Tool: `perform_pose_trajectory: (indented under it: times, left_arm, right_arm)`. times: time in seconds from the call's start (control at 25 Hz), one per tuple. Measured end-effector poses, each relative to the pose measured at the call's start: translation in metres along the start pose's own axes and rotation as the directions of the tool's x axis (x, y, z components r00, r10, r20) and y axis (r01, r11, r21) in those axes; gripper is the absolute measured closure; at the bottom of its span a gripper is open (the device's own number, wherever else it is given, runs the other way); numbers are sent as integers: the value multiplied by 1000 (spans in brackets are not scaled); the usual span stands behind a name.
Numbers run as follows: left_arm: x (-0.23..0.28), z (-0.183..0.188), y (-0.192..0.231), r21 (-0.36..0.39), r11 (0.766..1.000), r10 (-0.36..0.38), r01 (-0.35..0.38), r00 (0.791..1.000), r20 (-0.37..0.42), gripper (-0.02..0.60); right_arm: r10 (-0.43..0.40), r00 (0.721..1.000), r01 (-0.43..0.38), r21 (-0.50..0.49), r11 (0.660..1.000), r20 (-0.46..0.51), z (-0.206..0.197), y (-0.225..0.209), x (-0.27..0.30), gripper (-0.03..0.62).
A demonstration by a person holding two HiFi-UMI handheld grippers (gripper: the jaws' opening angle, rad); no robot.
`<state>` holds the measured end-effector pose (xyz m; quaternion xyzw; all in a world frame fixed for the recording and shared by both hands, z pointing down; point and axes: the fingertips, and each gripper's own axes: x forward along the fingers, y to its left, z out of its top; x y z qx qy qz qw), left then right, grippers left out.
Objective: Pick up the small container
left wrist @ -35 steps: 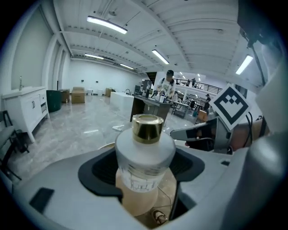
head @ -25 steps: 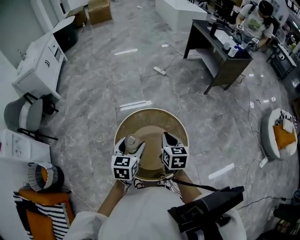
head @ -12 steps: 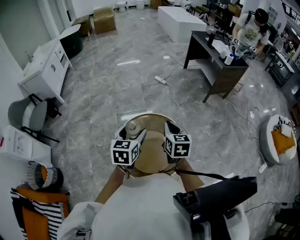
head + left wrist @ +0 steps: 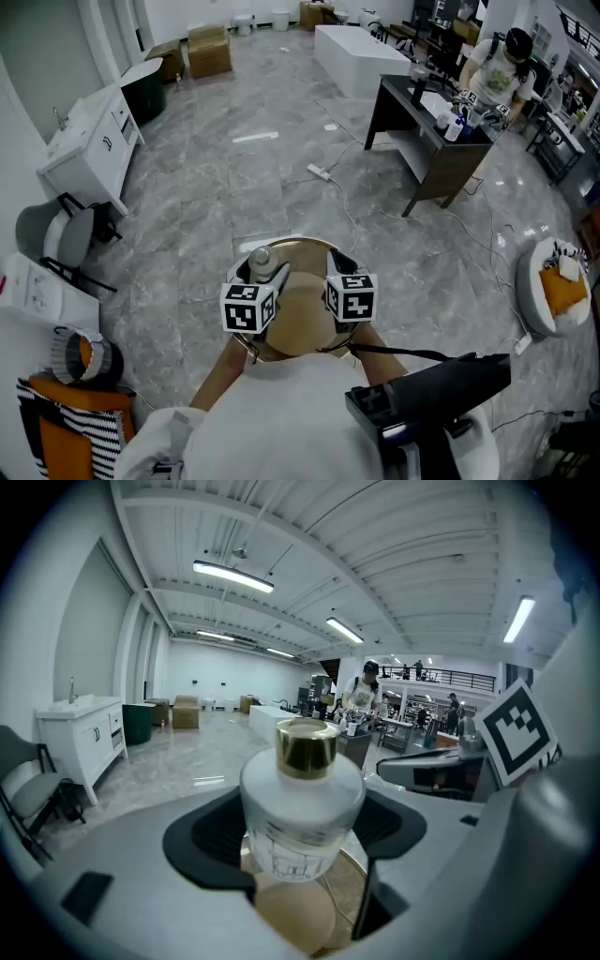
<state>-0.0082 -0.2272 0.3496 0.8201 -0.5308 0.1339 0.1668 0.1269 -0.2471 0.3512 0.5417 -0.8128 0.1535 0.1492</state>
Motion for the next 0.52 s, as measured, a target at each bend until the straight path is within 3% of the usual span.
perform_pose_trajectory:
  times: [0.52]
  left_arm:
    - [-6,-11,-5,-26,1000,-1,1,1000,-7,244]
  right_arm:
    - [-13,1000,13,-26,1000,-20,-9,1,-14,571]
